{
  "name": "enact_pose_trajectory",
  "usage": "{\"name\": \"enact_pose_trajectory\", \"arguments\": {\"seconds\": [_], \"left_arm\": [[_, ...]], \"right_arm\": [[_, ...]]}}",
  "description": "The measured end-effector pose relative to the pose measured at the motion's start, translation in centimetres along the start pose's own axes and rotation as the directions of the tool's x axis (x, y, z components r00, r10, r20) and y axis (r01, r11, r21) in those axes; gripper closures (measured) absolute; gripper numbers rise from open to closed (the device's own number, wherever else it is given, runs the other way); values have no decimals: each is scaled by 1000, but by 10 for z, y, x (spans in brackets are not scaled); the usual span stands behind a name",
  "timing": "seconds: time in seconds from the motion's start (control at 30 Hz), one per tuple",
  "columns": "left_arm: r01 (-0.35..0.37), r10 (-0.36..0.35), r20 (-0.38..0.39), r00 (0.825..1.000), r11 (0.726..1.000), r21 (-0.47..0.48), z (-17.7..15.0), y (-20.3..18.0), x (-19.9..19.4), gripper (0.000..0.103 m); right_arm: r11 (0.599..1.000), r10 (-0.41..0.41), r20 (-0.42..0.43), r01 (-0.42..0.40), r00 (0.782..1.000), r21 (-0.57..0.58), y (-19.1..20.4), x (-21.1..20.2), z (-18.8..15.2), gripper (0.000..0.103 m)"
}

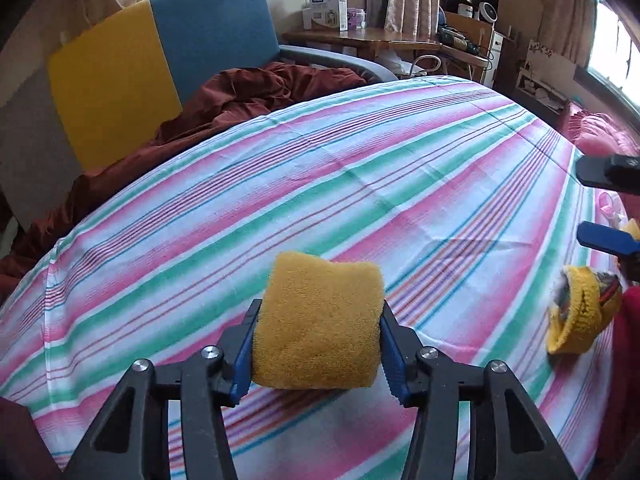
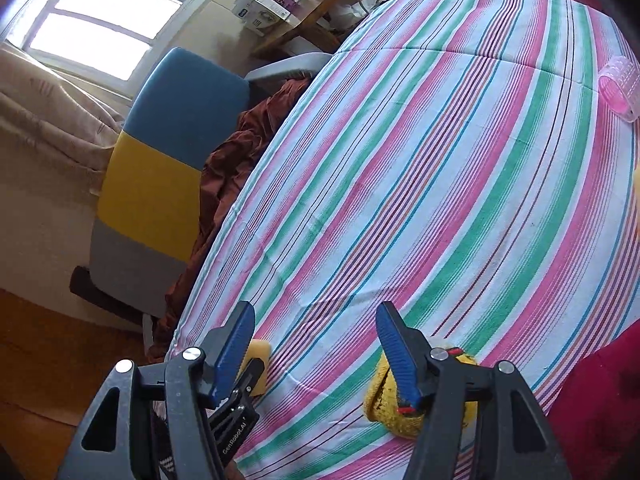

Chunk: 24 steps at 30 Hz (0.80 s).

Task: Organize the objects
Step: 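Reach the left gripper to the tan sponge and grasp it, then hold the tan sponge in the left gripper while the right gripper grasps the yellow sock bundle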

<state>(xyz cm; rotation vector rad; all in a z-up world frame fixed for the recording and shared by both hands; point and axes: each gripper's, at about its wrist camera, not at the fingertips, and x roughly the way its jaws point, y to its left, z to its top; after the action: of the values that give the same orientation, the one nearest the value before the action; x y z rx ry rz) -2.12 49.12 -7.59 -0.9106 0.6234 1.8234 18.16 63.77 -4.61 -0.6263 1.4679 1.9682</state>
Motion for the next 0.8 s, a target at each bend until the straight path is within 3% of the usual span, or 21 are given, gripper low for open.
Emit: {"name": "enact_pose_trajectory", "arguments": {"seconds": [0.13, 0.43, 0.57, 0.63, 0.67, 0.8], "left_arm": [[14, -13, 22, 1000, 998, -65, -32, -9, -32, 50], [-65, 73, 84, 994, 993, -97, -126, -18, -91, 50], [-63, 73, 75, 994, 990, -129, -141, -8, -103, 50], [-58, 68, 70, 995, 990, -128, -145, -6, -105, 50], [-62, 71, 71, 995, 991, -121, -146, -6, -105, 50], [-48, 59, 80, 995, 990, -131, -153, -4, -113, 50]], "right_arm": [[1000, -10, 1, 10, 1000, -5, 1, 1, 0, 39], [995, -98, 44, 97, 994, 24, -6, -3, 2, 39], [974, -224, 73, 223, 972, 30, -9, -4, 1, 39], [959, -282, 64, 281, 957, 16, -9, 0, 0, 29], [948, -317, 46, 317, 947, -4, -7, 6, 0, 24], [916, -385, 6, 383, 923, -118, 9, 13, -6, 24]]}}
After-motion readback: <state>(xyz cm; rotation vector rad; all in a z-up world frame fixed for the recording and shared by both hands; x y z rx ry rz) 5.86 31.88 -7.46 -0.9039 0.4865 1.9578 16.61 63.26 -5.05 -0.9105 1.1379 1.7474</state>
